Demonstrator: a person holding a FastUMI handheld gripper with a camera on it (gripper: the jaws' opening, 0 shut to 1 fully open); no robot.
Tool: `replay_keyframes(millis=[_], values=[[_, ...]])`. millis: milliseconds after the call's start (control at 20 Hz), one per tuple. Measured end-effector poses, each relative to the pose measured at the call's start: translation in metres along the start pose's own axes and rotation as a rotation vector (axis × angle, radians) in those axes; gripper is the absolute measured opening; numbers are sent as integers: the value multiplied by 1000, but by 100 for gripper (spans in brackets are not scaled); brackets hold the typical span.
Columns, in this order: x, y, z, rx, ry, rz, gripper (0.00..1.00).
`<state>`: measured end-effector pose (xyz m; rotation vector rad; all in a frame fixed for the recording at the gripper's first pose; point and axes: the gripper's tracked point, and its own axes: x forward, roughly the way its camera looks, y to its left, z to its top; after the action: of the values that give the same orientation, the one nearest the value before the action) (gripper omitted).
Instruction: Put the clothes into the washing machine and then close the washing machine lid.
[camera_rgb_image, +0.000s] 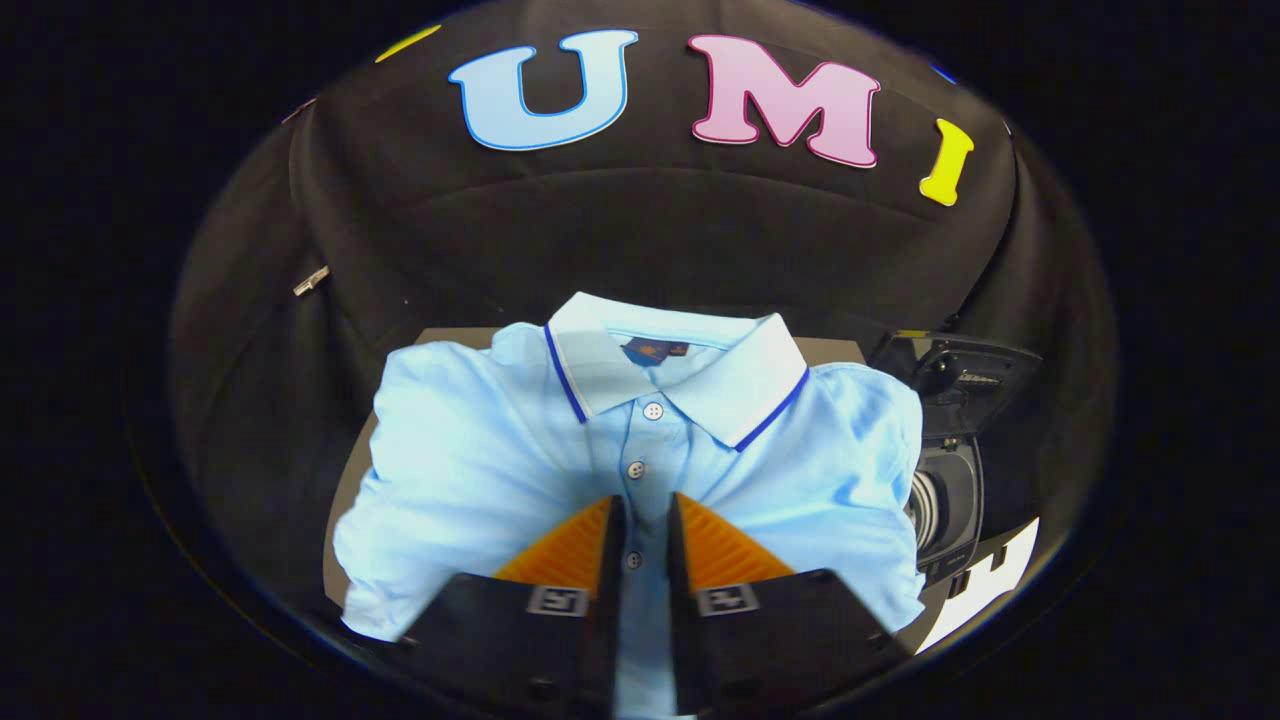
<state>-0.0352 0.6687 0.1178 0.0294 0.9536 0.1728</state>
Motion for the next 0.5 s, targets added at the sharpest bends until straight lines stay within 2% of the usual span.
replay_keyframes(millis=[150,500], values=[[-1,-3,2,21,-27,33,6],[-28,7,18,-64,-175,47,5]])
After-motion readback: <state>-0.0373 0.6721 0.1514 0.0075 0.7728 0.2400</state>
